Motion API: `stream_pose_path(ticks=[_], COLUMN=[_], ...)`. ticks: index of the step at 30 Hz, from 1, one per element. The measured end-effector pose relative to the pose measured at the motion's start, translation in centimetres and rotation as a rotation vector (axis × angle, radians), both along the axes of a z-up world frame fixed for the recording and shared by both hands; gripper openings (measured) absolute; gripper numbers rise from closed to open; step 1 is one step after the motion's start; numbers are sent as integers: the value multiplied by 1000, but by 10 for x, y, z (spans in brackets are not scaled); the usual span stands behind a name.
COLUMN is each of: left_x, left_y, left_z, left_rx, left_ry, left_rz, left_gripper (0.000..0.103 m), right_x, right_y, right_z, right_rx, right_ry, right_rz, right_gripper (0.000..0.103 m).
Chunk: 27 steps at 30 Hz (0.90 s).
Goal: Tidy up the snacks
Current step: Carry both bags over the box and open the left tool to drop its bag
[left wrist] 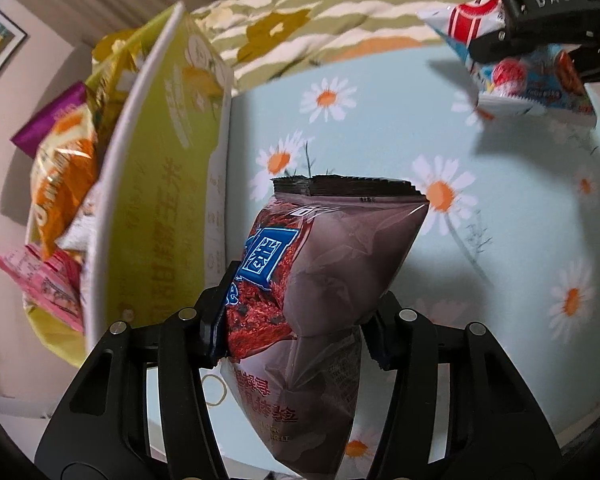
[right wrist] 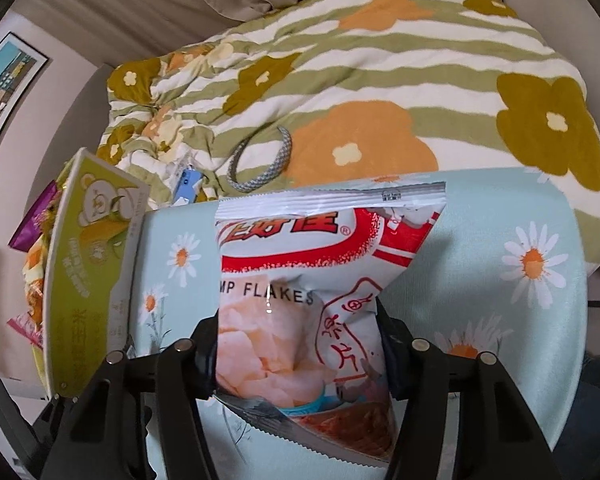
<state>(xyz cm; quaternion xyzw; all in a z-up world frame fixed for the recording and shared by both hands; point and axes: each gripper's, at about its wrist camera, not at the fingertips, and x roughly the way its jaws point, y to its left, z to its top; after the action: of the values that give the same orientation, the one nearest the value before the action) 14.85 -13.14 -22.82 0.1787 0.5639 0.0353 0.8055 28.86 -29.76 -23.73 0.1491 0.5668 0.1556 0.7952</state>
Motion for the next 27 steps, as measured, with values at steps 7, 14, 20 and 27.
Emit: stream_pose_path(ticks=[7, 14, 20, 27], left_x=[-1, -11, 5, 52], left_y=[-3, 30, 81, 151], left_z=[64, 141, 176, 187], left_rx=[-90, -137, -142, -179], left_ry=[-118, -262, -321, -300], left_rz=[4, 43, 42, -4], left_gripper=[53, 53, 53, 53], right_x=[-19, -36, -47, -48], right_y=[10, 49, 107, 175], right_z=[51, 112, 149, 160], right_rx=[6, 33, 53, 53], right_ry=[-96, -215, -294, -305], right_rz=[44, 132, 181, 163], right_gripper=[56, 56, 56, 56])
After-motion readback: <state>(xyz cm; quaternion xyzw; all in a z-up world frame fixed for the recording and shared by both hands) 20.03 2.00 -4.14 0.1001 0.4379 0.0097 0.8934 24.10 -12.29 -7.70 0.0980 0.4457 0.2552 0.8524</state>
